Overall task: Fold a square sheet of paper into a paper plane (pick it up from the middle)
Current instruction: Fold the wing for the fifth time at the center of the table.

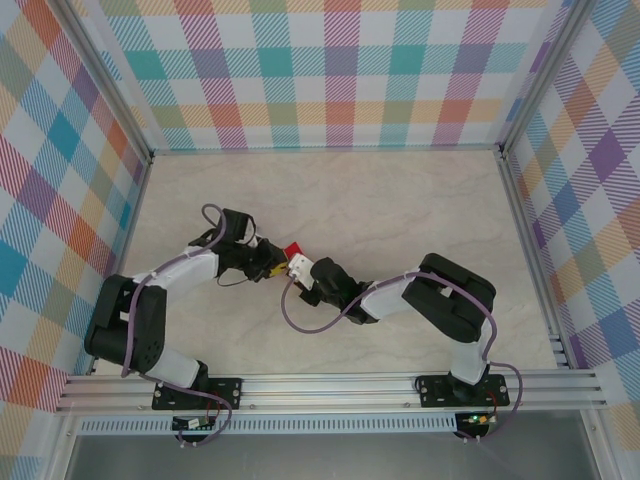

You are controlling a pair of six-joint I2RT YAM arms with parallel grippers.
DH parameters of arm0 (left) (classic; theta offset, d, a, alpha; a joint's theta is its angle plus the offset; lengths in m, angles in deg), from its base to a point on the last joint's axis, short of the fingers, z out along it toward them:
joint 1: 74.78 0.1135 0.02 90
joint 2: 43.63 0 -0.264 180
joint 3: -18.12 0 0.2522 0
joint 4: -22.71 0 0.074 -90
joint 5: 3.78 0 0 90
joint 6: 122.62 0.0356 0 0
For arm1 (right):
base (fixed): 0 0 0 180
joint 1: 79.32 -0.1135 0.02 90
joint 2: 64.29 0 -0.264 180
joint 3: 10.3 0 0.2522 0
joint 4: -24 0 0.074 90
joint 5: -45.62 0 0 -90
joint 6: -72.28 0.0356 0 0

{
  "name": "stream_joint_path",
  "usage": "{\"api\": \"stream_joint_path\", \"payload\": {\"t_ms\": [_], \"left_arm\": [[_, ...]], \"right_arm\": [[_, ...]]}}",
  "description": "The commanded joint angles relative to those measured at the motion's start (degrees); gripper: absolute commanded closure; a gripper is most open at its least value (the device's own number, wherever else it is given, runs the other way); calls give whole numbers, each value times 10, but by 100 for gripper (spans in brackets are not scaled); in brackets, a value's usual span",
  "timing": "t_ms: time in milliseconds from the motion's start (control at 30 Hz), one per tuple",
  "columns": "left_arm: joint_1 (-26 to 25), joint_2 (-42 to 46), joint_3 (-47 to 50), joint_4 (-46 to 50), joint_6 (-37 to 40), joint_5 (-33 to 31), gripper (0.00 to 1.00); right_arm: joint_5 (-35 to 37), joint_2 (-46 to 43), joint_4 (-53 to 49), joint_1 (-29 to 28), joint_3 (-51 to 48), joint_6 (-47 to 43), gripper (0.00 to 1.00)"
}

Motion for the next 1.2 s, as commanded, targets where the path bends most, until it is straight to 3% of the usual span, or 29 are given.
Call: {"api": "stream_joint_path", "payload": {"t_ms": [0,167,600,1167], "left_arm": [[28,32,-13,46,27,-6,77],[48,48,6,46,28,-12,71],[48,61,44,2,27,-7,69],[18,35,64,-68,30,21,69]], "right_arm": [[-35,-3,11,10,-9,58,91],[-74,-10,24,24,-26,133,91],[-196,-13,25,96,-35,325,86],[-280,8,-14,122,-13,427,87]]}}
